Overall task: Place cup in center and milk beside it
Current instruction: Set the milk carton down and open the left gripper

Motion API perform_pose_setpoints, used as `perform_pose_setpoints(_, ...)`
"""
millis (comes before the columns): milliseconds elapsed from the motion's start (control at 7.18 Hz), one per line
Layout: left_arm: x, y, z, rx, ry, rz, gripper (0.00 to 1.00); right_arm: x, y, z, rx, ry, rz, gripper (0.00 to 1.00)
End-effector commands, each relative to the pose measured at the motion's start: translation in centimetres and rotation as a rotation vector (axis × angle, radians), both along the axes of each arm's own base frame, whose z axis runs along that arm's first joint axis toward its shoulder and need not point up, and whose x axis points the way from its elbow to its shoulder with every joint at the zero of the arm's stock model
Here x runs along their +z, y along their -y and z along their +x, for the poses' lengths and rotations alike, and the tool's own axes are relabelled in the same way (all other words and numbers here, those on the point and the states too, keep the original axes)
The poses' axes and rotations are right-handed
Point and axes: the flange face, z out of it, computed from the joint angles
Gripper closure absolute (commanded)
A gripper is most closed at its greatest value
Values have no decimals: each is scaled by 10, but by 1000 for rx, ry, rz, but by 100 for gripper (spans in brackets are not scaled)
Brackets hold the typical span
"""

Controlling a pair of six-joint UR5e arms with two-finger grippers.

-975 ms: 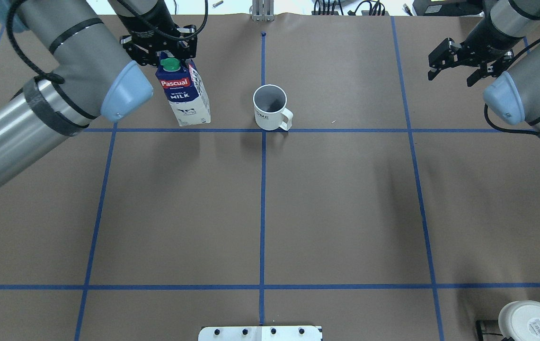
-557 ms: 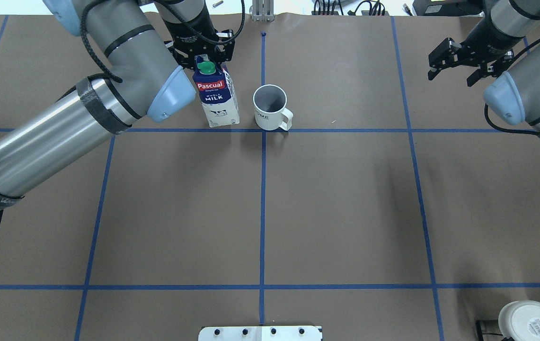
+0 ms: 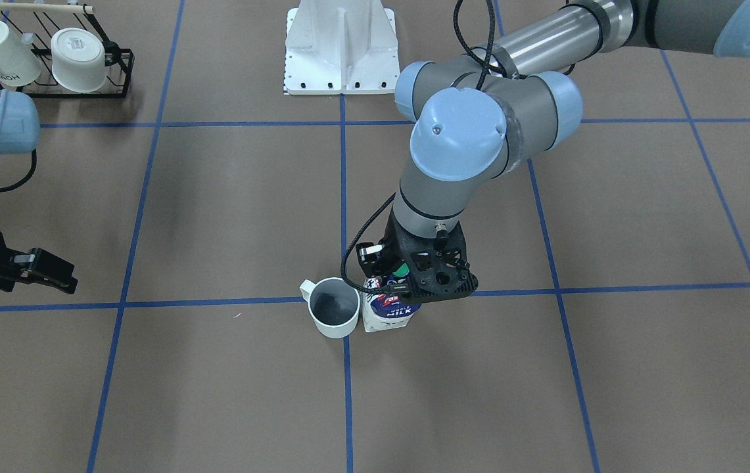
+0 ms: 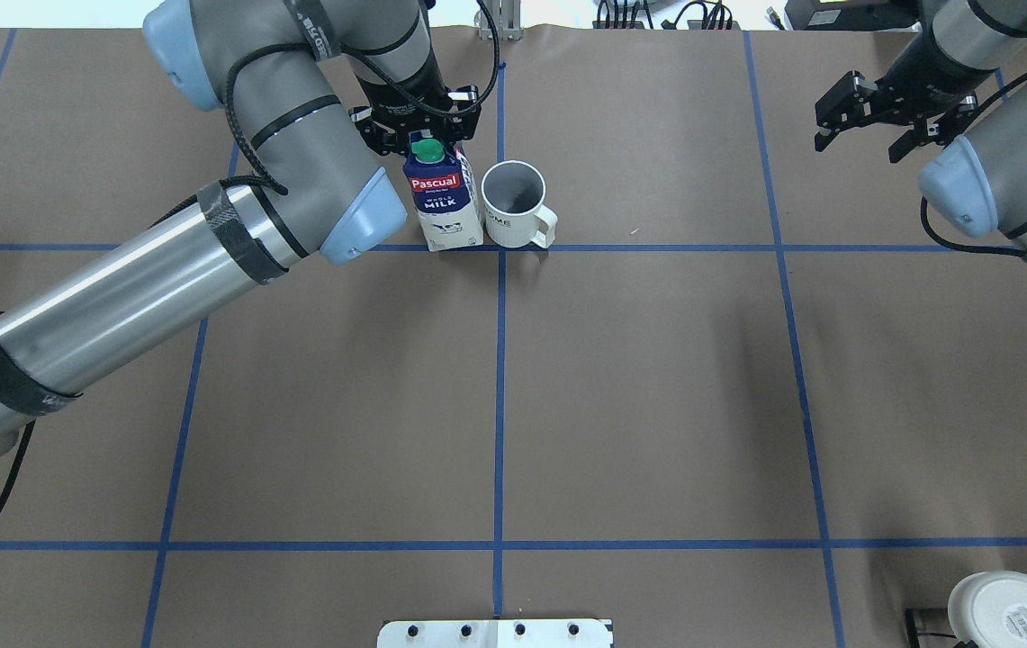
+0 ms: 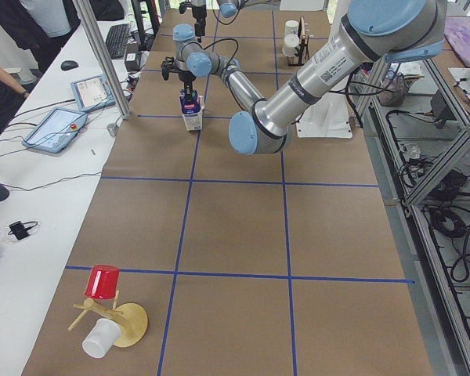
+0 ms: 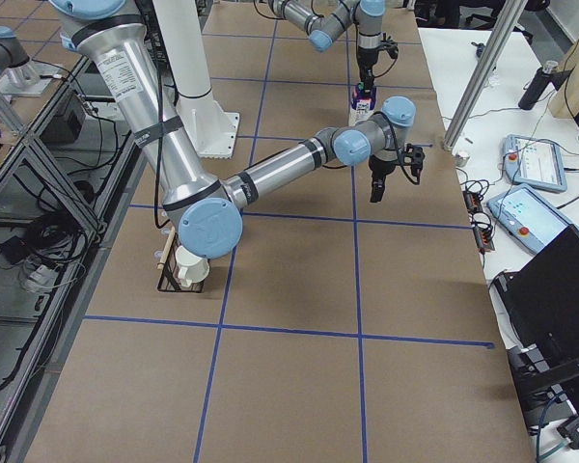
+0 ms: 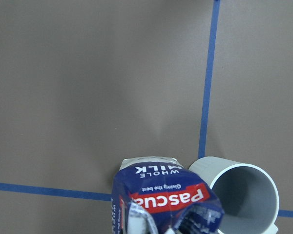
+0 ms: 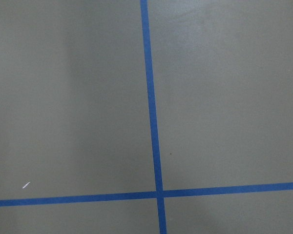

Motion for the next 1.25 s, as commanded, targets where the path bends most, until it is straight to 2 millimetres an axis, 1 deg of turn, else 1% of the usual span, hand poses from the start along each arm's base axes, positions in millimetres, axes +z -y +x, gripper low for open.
perform_pose_setpoints(0, -10, -6, -7, -24, -5, 35, 2, -3, 1, 0, -7, 7, 7, 0)
perform_pose_setpoints(139, -22, -13, -21, -29, -11, 40, 2, -4, 2, 4, -35, 8, 48, 0)
perform_pose_setpoints(278, -38, -16, -59, -54, 11, 19, 2, 0, 2, 9, -91, -8, 129, 0)
perform_pose_setpoints(418, -45, -24, -123, -46, 27, 8, 2, 20, 2, 23, -136, -34, 187, 0)
perform_pose_setpoints(557, 2, -53, -198, 7, 47, 90, 2, 41, 7, 60, -156, -52, 241, 0)
perform_pose_setpoints(696, 79, -84, -263, 36, 78, 119, 2, 68, 6, 93, -179, -76, 276, 0)
perform_pose_setpoints(835, 146, -91, -325, 91, 107, 169, 2, 102, 3, 124, -142, -96, 233, 0)
perform_pose_setpoints(975, 219, -108, -357, 226, 145, 244, 2, 143, -14, 162, -98, -114, 184, 0)
perform_pose_setpoints(1114, 307, -130, -410, 271, 195, 263, 2, 166, -12, 193, -50, -112, 177, 0)
